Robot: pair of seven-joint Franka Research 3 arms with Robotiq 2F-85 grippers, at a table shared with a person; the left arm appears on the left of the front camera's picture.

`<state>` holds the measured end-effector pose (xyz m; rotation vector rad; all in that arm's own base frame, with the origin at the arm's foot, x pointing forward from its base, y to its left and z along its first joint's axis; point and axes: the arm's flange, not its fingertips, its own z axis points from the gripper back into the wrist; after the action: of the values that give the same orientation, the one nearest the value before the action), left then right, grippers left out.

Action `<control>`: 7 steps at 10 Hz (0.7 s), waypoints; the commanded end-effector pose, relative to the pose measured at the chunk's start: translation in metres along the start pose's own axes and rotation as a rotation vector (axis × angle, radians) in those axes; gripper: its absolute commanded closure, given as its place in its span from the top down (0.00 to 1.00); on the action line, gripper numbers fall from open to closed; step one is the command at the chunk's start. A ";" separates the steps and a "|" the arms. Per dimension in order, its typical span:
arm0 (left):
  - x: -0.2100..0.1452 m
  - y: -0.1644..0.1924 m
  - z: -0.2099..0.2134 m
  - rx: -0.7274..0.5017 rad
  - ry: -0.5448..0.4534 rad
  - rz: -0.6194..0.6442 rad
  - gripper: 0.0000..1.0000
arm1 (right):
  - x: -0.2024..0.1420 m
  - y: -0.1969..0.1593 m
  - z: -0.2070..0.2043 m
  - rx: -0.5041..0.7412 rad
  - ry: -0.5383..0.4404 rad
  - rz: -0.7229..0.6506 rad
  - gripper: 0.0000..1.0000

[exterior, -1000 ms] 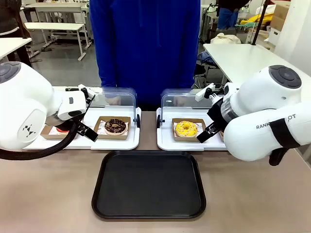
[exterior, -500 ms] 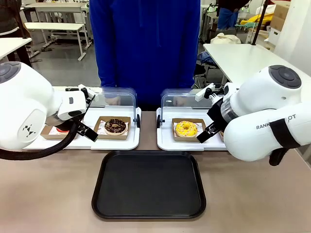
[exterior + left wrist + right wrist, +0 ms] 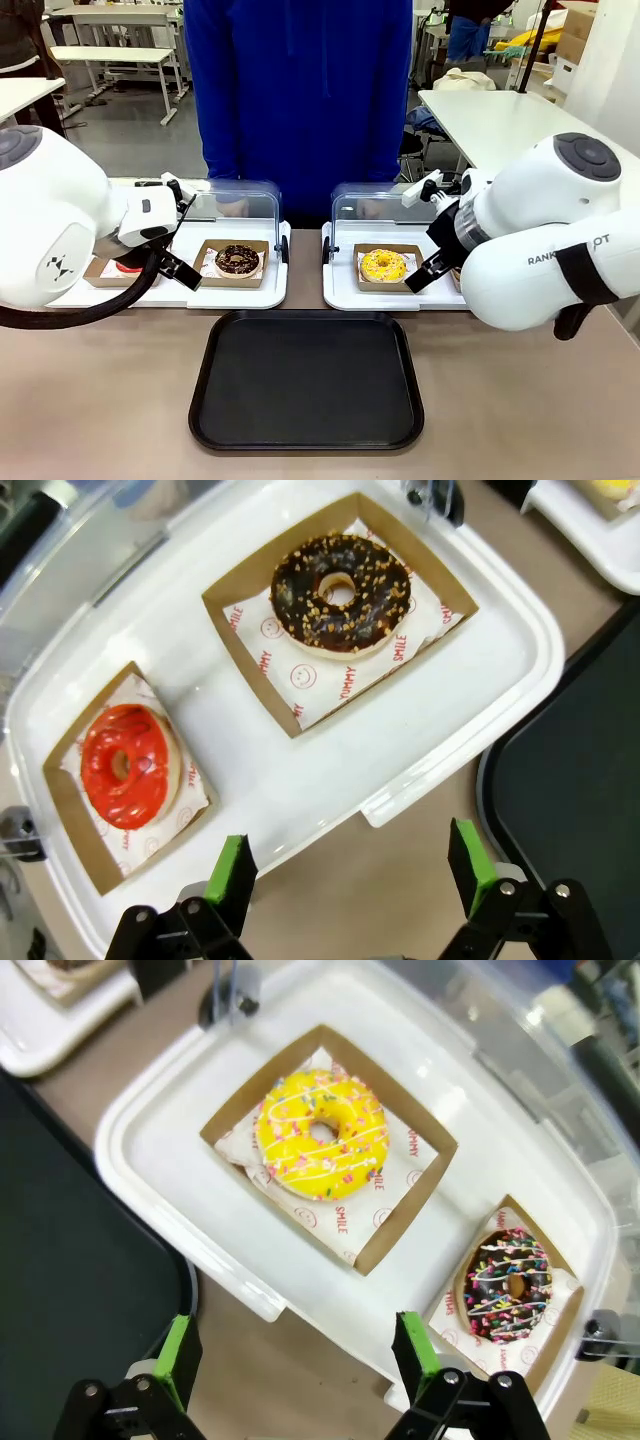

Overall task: Move the third donut from the left to the tray.
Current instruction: Pick up the Paper togo box containing the Donut indicated by the person and place it on the Handle tray.

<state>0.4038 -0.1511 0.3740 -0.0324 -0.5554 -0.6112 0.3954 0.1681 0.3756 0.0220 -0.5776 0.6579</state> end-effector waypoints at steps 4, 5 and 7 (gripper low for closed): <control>0.031 0.063 0.116 -0.228 -0.079 -0.096 1.00 | 0.025 -0.068 0.120 0.076 -0.157 -0.127 1.00; 0.021 0.093 0.141 -0.285 -0.115 -0.132 1.00 | 0.012 -0.091 0.142 0.138 -0.189 -0.141 1.00; -0.023 0.153 0.173 -0.378 -0.222 -0.196 1.00 | -0.034 -0.140 0.172 0.253 -0.288 -0.106 1.00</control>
<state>0.3841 -0.0175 0.5370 -0.3422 -0.6479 -0.8512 0.3776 0.0414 0.5337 0.2929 -0.7499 0.5545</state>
